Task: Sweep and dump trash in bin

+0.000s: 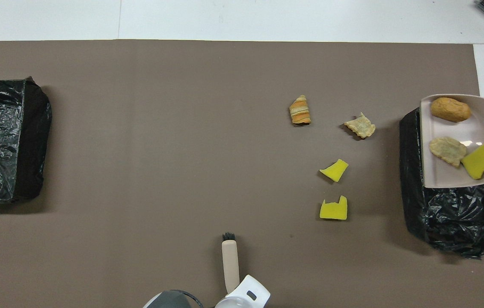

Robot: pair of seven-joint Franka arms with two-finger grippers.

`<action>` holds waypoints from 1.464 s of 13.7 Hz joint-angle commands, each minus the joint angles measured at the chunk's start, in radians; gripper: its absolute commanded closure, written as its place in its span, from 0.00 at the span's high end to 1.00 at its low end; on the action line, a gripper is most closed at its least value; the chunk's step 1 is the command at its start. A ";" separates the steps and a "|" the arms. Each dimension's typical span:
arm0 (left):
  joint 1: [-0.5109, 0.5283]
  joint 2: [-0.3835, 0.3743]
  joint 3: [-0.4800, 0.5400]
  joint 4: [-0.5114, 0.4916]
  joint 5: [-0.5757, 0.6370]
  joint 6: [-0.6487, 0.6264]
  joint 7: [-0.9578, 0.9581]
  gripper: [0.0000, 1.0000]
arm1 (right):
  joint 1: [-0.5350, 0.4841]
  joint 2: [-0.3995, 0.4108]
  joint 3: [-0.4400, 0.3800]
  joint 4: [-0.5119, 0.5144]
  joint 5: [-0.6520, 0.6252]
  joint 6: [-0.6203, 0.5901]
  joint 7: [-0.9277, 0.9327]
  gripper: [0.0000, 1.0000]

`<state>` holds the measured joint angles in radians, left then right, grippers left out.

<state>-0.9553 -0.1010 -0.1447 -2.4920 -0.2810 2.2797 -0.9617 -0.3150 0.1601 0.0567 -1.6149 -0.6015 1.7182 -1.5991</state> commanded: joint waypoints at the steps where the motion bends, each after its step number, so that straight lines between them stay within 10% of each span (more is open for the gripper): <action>1: 0.058 0.003 0.000 0.039 -0.014 -0.049 0.041 0.73 | 0.036 -0.114 0.012 -0.173 -0.107 0.023 0.112 0.00; 5: 0.156 -0.028 0.007 0.097 0.008 -0.147 0.113 1.00 | 0.063 -0.133 0.015 -0.210 -0.296 0.018 0.131 0.00; 9: 0.367 -0.045 0.008 0.168 0.215 -0.207 0.318 1.00 | -0.001 -0.143 0.009 -0.133 -0.310 -0.003 -0.042 0.00; 20: 0.869 -0.032 0.007 0.666 0.255 -0.558 0.931 1.00 | 0.149 -0.145 0.023 -0.097 0.218 -0.100 0.483 0.00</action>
<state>-0.1422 -0.1540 -0.1223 -1.9202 -0.0624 1.7749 -0.0925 -0.2244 0.0192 0.0782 -1.7076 -0.4359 1.6446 -1.2735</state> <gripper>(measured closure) 0.000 0.674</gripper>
